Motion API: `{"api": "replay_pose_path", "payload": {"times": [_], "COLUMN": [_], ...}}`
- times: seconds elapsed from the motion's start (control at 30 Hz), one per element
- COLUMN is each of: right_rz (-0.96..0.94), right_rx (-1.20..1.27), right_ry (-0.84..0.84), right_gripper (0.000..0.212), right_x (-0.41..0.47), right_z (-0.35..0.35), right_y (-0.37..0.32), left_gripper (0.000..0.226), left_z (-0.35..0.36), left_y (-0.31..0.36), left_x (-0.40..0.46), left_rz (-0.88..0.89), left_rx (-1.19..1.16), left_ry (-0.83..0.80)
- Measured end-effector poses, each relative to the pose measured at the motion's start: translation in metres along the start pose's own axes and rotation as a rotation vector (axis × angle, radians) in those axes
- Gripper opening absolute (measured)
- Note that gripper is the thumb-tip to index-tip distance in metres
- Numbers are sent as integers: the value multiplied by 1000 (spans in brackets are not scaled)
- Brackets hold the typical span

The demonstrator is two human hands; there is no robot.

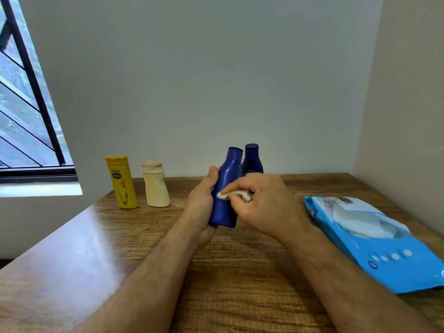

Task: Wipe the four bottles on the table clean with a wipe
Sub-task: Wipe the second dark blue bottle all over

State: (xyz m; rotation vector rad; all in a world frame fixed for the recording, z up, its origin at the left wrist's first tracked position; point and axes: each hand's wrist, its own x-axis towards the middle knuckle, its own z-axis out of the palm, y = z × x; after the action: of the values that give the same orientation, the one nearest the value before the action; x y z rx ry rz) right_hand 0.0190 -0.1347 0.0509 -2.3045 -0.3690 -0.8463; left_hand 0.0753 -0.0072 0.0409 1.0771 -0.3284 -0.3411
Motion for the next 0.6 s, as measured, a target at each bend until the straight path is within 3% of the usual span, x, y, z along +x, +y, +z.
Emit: {"api": "replay_pose_path", "payload": {"times": [0.13, 0.23, 0.33, 0.5, 0.6], "right_rz": [55, 82, 40, -11, -53], "right_rx": [-27, -34, 24, 106, 95], "right_ry": [295, 359, 266, -86, -60], "right_gripper": [18, 18, 17, 16, 15], "right_x": [4, 5, 3, -2, -2], "right_z": [-4, -7, -6, 0, 0], "right_y": [5, 7, 6, 1, 0], "left_gripper": [53, 55, 52, 56, 50], "left_z": [3, 4, 5, 1, 1], "left_y": [-1, -3, -1, 4, 7], "left_x": [-4, -5, -7, -4, -5], "left_rz": [-9, 2, 25, 49, 46], "left_rx": [71, 88, 80, -60, -85], "left_ry": [-72, -94, -83, 22, 35]}}
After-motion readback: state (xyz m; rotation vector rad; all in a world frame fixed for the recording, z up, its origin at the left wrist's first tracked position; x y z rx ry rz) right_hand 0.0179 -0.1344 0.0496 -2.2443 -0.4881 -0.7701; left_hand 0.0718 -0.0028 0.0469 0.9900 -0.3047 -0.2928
